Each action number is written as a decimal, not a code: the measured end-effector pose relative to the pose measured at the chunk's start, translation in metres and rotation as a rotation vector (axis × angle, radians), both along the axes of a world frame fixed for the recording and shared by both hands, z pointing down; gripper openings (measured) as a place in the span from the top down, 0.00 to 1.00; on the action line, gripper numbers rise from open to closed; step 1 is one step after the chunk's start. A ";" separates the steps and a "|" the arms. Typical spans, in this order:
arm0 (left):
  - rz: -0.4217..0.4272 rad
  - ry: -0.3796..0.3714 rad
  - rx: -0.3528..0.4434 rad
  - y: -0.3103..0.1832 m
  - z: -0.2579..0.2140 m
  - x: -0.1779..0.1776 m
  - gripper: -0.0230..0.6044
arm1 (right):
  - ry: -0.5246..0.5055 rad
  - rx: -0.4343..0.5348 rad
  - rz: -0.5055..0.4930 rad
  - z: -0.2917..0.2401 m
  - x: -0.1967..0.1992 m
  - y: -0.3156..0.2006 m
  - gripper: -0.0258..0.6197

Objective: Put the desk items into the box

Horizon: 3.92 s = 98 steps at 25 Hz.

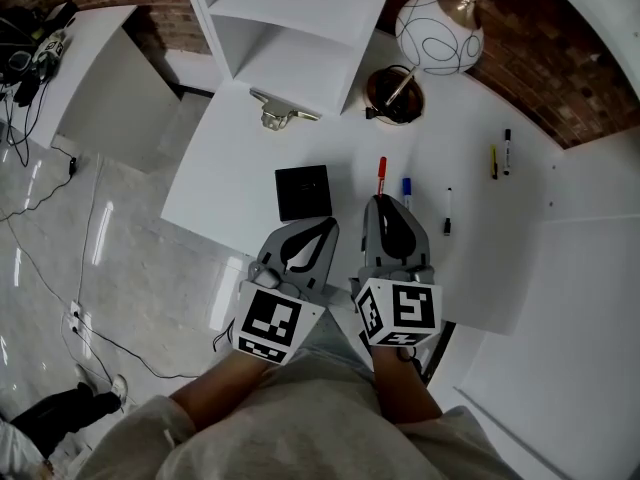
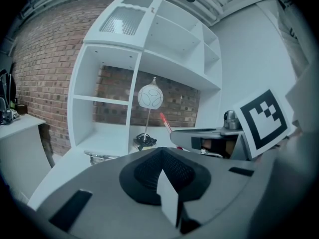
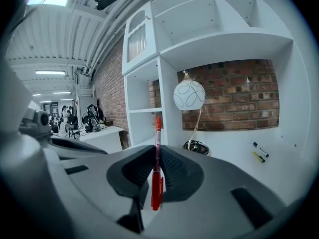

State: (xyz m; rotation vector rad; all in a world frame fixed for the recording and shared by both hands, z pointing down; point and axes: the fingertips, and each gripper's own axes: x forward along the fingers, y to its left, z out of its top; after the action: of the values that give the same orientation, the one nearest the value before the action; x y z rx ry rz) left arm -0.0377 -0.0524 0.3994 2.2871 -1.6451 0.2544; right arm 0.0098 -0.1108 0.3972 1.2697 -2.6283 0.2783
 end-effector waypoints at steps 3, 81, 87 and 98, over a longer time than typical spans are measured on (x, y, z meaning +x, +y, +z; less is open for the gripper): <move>-0.012 -0.001 -0.003 0.000 0.000 -0.005 0.95 | -0.011 0.011 -0.017 -0.004 -0.008 0.000 0.88; -0.251 0.013 -0.093 0.003 0.031 -0.102 0.95 | 0.498 -0.304 -0.577 0.085 -0.153 0.024 0.88; -0.247 0.017 -0.094 0.003 0.031 -0.102 0.95 | 0.499 -0.303 -0.574 0.084 -0.153 0.024 0.88; -0.233 0.017 -0.087 0.003 0.028 -0.099 0.95 | 0.378 -0.230 -0.533 0.064 -0.150 0.024 0.91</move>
State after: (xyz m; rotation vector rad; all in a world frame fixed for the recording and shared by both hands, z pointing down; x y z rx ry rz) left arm -0.1372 -0.0494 0.4278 2.0072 -1.8347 0.2461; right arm -0.1403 -0.0868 0.4616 0.4635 -2.4018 0.2139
